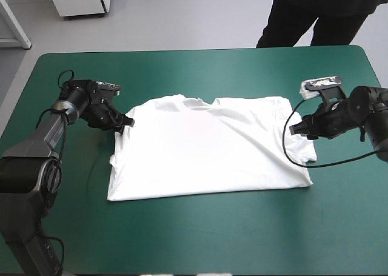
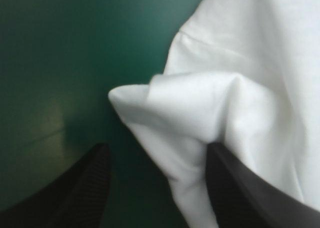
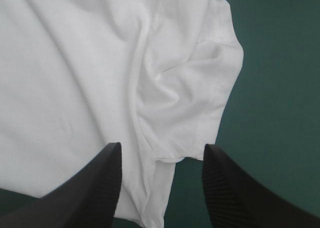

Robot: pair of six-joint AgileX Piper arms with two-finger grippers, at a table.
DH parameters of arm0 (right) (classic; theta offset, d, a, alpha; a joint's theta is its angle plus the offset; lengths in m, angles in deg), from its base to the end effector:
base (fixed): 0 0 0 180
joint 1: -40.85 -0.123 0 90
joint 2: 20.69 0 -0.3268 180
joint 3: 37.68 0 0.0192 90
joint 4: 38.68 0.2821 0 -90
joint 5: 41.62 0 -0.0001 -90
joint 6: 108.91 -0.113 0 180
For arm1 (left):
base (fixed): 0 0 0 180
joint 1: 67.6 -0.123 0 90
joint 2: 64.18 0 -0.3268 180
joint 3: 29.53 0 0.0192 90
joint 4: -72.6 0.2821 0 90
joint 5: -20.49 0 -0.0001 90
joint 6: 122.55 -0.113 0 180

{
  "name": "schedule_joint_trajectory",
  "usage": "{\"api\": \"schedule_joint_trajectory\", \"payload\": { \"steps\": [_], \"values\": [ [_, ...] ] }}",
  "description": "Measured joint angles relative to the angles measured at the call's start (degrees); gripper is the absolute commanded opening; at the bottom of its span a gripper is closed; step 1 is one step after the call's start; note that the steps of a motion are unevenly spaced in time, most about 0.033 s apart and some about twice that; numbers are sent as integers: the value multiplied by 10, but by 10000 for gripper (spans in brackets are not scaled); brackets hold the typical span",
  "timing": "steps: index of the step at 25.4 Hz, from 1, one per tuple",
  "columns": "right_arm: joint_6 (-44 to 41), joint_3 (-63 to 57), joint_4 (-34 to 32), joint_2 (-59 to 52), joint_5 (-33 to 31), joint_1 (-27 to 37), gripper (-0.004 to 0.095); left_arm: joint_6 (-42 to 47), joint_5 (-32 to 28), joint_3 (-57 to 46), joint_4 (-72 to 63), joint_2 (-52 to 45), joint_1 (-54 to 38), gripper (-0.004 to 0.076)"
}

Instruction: Fold the cloth

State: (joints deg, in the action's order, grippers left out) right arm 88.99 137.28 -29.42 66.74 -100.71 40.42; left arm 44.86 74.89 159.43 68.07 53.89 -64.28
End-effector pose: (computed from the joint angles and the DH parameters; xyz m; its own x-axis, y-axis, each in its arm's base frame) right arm 0.3217 0.0180 0.3583 -0.8369 -0.2310 -0.4962 -0.2708 0.9626 0.0087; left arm 0.4575 -0.0338 0.2290 -0.9293 0.2266 -0.2916 0.2403 0.9706 -0.0113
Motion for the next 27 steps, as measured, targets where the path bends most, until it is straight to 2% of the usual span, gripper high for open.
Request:
{"api": "schedule_joint_trajectory", "payload": {
  "steps": [1,6,8,27],
  "values": [
    [0,0,1,0,0,0,473,0,-1,0,-7,4,0,388],
    [0,0,6,0,0,0,473,-1,-2,1,-32,6,0,57],
    [0,0,9,1,1,0,473,-2,-2,1,-44,7,0,-13],
    [2,0,28,1,0,0,473,-39,51,12,-119,-57,10,-16]
  ]
}}
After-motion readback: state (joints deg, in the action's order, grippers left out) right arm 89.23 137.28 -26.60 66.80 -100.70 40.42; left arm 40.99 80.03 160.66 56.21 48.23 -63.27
